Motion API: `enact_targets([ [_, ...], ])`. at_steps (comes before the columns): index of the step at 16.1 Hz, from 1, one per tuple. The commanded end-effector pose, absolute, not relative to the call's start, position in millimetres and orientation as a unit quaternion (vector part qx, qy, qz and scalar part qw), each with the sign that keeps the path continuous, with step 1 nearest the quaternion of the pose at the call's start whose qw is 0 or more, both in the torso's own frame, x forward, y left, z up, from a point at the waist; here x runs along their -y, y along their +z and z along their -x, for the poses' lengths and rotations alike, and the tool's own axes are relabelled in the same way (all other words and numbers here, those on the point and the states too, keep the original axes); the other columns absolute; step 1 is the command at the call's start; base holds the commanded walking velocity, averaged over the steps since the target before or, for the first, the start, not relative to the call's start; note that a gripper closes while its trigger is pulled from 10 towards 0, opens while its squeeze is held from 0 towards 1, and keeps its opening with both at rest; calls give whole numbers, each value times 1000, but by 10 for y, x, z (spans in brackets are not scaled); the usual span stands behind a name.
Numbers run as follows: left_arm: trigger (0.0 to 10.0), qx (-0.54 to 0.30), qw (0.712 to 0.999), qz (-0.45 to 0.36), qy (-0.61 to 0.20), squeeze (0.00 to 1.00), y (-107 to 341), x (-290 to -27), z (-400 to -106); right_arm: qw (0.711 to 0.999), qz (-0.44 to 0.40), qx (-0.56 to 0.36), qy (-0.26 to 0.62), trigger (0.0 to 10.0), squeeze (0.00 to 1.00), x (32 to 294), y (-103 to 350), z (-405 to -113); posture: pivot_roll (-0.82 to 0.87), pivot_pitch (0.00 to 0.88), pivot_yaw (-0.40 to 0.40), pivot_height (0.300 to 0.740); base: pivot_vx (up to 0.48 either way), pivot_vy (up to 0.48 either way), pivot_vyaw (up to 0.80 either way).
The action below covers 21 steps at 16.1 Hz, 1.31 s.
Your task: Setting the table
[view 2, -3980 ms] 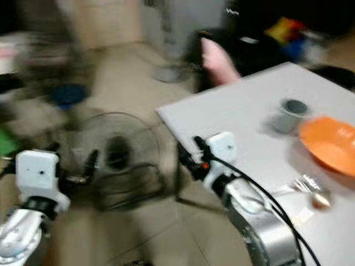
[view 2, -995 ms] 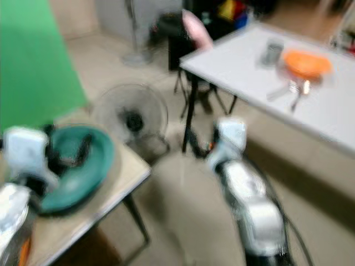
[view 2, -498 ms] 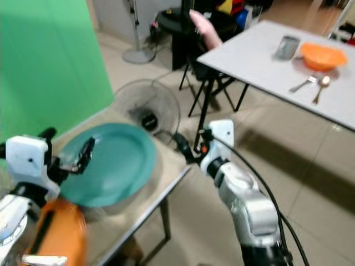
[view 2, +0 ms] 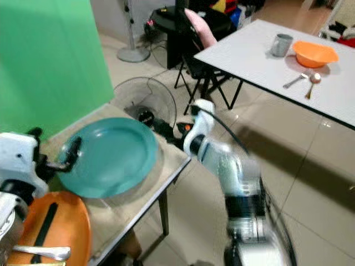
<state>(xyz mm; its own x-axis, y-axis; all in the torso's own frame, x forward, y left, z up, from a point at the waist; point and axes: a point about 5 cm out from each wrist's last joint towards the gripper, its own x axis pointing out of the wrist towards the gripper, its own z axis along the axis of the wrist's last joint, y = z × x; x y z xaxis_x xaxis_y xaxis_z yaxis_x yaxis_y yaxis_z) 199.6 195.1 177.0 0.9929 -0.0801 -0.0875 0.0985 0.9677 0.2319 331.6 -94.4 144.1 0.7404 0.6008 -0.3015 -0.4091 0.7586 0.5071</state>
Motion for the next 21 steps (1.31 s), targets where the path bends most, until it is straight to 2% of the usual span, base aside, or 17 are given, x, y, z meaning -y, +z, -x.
enact_targets([
  [1, 10000, -50, 989, -117, -77, 0, 1760, -1897, -1960, 896, -209, -264, 289, 10000, 0, 938, 1389, -3331, 9, 33, 0, 740, 0, 0, 0],
  [2, 10000, -57, 987, -114, -96, 0, 1750, -1866, -1938, 885, -216, -284, 297, 10000, 0, 935, 1362, -3334, 10, 34, -3, 740, 0, 0, 0],
  [5, 10000, -84, 976, -93, -179, 0, 1740, -1759, -1811, 826, -282, -330, 360, 10000, 0, 890, 1411, -3319, 13, 33, -11, 740, 0, 0, 0],
  [8, 10000, -95, 966, -95, -223, 0, 1754, -1704, -1735, 802, -289, -337, 399, 10000, 0, 867, 1503, -3338, 15, 30, -18, 740, 0, 0, 0],
  [9, 10000, -98, 964, -94, -230, 0, 1754, -1691, -1722, 795, -295, -341, 407, 9098, 0, 856, 1521, -3339, 17, 27, -21, 740, 0, 0, 0],
  [10, 10000, -103, 961, -96, -238, 0, 1750, -1678, -1707, 794, -279, -359, 405, 4902, 0, 841, 1461, -3326, 16, 24, -22, 740, 0, 0, 0],
  [13, 10000, -109, 958, -91, -250, 0, 1746, -1651, -1681, 785, -279, -386, 396, 3529, 0, 806, 1344, -3293, 17, 19, -23, 740, 0, 0, 0],
  [16, 10000, -115, 954, -91, -262, 0, 1736, -1628, -1663, 759, -320, -392, 411, 3176, 0, 732, 1315, -3259, 17, 16, -22, 740, 0, 0, 0],
  [18, 10000, -118, 953, -92, -264, 0, 1726, -1627, -1664, 755, -323, -400, 407, 1765, 0, 706, 1270, -3259, 17, 16, -21, 740, 0, 0, 0],
  [21, 10000, -121, 952, -92, -267, 0, 1720, -1618, -1662, 735, -341, -411, 418, 784, 0, 624, 1208, -3230, 21, 18, -24, 740, 0, 0, 0],
])
